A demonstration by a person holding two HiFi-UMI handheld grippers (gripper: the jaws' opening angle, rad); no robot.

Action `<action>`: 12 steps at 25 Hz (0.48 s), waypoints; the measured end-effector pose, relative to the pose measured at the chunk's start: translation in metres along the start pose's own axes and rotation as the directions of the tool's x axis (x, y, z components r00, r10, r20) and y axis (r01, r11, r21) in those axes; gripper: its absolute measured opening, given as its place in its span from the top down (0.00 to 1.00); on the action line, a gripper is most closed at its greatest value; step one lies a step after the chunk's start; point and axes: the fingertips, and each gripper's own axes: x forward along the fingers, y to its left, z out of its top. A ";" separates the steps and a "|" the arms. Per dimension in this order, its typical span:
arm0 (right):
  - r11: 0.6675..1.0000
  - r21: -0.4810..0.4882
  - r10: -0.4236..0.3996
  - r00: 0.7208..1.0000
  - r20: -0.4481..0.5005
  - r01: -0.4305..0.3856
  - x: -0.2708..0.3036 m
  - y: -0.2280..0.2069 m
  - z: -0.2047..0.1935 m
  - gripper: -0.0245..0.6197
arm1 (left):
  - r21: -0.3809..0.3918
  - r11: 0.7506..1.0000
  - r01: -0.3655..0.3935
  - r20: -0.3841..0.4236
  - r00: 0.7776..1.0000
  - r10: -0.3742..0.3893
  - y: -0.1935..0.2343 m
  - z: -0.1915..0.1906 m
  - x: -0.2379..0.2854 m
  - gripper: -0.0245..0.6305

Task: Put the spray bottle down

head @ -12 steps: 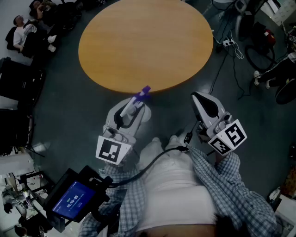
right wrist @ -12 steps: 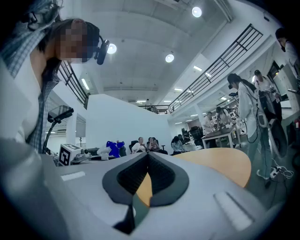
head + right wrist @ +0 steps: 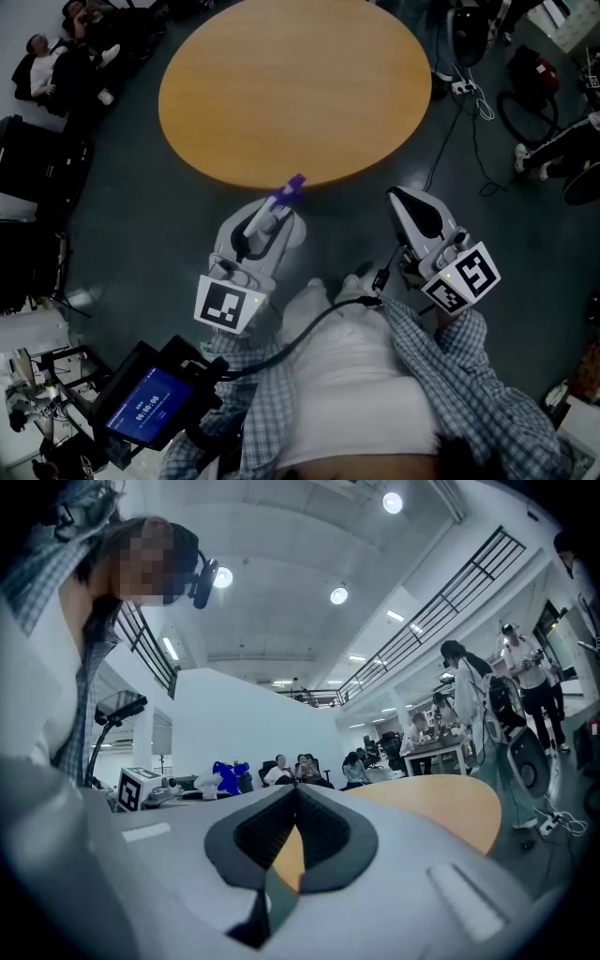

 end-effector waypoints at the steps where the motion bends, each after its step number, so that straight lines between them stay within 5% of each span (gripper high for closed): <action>1: 1.000 0.001 -0.001 1.000 0.000 0.001 0.000 0.000 0.000 0.96 | 0.001 1.000 0.000 0.000 1.000 0.000 0.000 0.000 0.000 0.77; 12: 0.999 0.028 0.020 1.000 -0.014 -0.020 0.007 -0.008 0.002 0.96 | -0.003 1.000 -0.024 -0.006 1.000 0.024 0.003 0.005 0.006 0.77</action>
